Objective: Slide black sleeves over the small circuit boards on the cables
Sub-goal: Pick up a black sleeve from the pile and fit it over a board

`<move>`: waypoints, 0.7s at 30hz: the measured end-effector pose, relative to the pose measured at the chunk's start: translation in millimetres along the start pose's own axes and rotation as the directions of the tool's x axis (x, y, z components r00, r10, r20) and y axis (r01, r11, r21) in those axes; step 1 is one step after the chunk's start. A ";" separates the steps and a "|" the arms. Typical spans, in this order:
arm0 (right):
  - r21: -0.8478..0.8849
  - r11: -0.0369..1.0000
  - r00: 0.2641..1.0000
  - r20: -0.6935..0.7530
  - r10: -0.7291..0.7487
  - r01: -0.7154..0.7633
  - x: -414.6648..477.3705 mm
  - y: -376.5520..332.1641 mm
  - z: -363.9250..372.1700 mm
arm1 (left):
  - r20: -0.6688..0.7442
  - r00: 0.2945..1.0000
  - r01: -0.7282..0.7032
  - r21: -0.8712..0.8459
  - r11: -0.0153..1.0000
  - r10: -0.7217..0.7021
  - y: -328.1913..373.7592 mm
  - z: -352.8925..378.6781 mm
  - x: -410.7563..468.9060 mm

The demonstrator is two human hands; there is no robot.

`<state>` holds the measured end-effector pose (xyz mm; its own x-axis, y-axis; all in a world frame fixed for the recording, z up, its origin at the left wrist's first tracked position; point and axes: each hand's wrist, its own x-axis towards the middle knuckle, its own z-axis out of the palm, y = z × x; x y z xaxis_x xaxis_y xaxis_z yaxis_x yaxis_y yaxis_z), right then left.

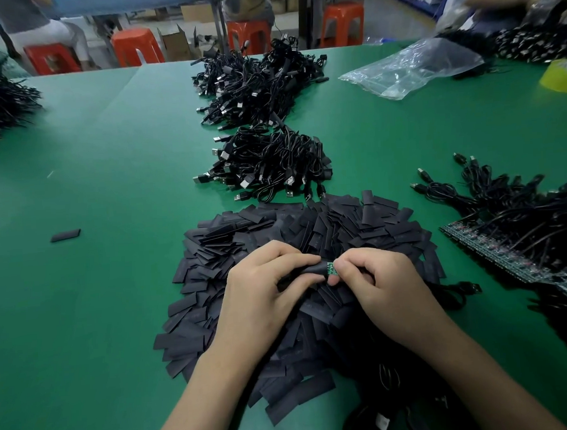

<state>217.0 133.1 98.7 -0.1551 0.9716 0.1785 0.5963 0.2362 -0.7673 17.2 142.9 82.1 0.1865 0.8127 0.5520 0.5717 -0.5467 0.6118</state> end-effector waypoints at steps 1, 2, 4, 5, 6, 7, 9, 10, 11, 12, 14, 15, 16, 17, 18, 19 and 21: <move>-0.023 1.000 1.000 -0.011 -0.018 0.018 0.1 -0.8 0.1 | -0.012 1.000 0.009 -0.006 1.000 -0.009 -0.4 0.3 -0.1; -0.045 0.998 0.999 -0.020 -0.035 0.034 -0.1 -1.5 0.1 | -0.021 1.000 0.018 -0.014 1.000 -0.018 -0.8 0.5 -0.3; -0.079 0.996 0.999 -0.019 -0.051 0.049 0.0 -1.9 0.1 | -0.017 1.000 0.015 -0.014 1.000 -0.015 -1.6 0.7 -0.1; -0.089 0.995 0.999 -0.011 -0.052 0.051 0.0 -1.6 0.3 | -0.003 1.000 0.001 -0.004 1.000 -0.001 -2.1 0.5 0.2; -0.095 0.994 0.999 0.000 -0.051 0.050 -0.4 -0.9 0.4 | 0.016 1.000 -0.018 0.004 1.000 0.018 -2.5 0.4 0.3; -0.093 0.995 0.999 0.010 -0.047 0.048 -0.5 0.0 0.2 | 0.036 0.999 -0.035 0.008 0.999 0.034 -3.1 0.2 0.4; -0.062 0.998 0.999 0.026 -0.032 0.033 0.0 1.8 -0.8 | 0.061 0.997 -0.056 0.003 0.998 0.056 -4.3 -0.4 0.8; -0.035 0.999 0.999 0.034 -0.020 0.021 0.4 2.9 -1.3 | 0.067 0.996 -0.062 -0.003 0.998 0.062 -4.8 -0.8 1.0; -0.006 1.000 0.999 0.045 -0.007 0.007 1.2 4.2 -1.8 | 0.072 0.995 -0.066 -0.012 0.998 0.067 -5.4 -1.2 1.3; 0.022 1.000 0.998 0.059 0.005 -0.007 2.0 5.5 -2.5 | 0.077 0.995 -0.067 -0.022 0.998 0.069 -5.9 -1.6 1.5; 0.071 0.997 0.996 0.084 0.018 -0.024 3.0 7.0 -4.3 | 0.091 0.994 -0.064 -0.030 0.997 0.067 -6.6 -2.1 1.8; 0.091 0.995 0.996 0.092 0.020 -0.028 3.5 7.1 -4.9 | 0.098 0.993 -0.064 -0.030 0.998 0.067 -7.0 -2.7 2.0; 0.106 0.994 0.995 0.098 0.025 -0.035 3.5 7.2 -5.8 | 0.103 0.992 -0.065 -0.031 0.997 0.068 -7.3 -3.0 2.0; 0.114 0.993 0.994 0.104 0.031 -0.042 3.6 6.9 -6.6 | 0.107 0.992 -0.066 -0.035 0.997 0.070 -7.5 -3.3 2.1; 0.119 0.992 0.993 0.110 0.036 -0.049 3.4 6.5 -7.3 | 0.111 0.991 -0.066 -0.040 0.997 0.070 -7.6 -3.3 2.4; 0.120 0.991 0.992 0.117 0.039 -0.053 3.2 5.8 -7.9 | 0.114 0.991 -0.064 -0.046 0.997 0.069 -7.5 -3.3 2.5; 0.113 0.992 0.991 0.123 0.042 -0.056 2.9 4.5 -8.6 | 0.115 0.991 -0.054 -0.067 0.996 0.061 -7.0 -2.9 2.6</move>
<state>226.0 137.0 101.1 -0.2262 0.9716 0.0691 0.5112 0.1788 -0.8406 11.3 148.3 80.9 0.3117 0.7955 0.5197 0.5059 -0.6019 0.6179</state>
